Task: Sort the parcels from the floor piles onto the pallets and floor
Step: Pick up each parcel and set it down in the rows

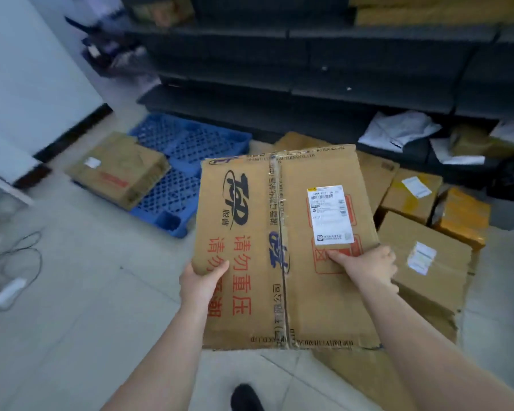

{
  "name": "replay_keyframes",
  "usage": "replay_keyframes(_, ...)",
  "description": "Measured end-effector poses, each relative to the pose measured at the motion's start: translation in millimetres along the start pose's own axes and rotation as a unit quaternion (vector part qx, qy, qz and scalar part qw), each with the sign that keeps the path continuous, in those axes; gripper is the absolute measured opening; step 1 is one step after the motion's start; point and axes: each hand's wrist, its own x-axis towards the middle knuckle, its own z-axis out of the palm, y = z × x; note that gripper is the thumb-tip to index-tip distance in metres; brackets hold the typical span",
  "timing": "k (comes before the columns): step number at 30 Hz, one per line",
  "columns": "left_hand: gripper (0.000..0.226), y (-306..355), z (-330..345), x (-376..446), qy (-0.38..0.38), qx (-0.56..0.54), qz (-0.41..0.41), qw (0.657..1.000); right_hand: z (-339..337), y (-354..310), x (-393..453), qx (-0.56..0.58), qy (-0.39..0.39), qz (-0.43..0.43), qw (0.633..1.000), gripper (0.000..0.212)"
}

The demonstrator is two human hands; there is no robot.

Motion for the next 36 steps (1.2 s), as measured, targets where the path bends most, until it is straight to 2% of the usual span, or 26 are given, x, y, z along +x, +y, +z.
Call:
replay_keyframes(4,0.077,20.6,-121.4,58.6,0.076,-0.033,0.018,0.996,75.1,-95.3,-59.7,0.027,-0.041,-0.072,0.996,0.113)
replay_keyframes(8,0.095,25.7,-232.6,117.6,0.147,-0.042,0.026,0.988,161.6,-170.4,-109.2,0.052,-0.096,-0.128,0.986,0.112)
replay_keyframes(14,0.104,14.4,-348.9,177.5,0.214,-0.065,0.015,0.975,275.6,-252.7,-163.9,0.032,-0.146,-0.192,0.97,0.11)
replay_keyframes(25,0.125,16.7,-469.7,341.0,0.252,-0.094,-0.067,0.961,477.9,-414.7,-188.5,-0.05,-0.233,-0.205,0.949,0.116)
replay_keyframes(32,0.101,54.5,-521.4,459.5,0.273,-0.081,-0.093,0.954,576.0,-521.4,-185.6,-0.055,-0.238,-0.2,0.949,0.113)
replay_keyframes(36,0.089,81.3,-531.0,541.9,0.25,-0.072,-0.062,0.964,621.0,-560.7,-163.7,-0.04,-0.213,-0.175,0.961,0.114)
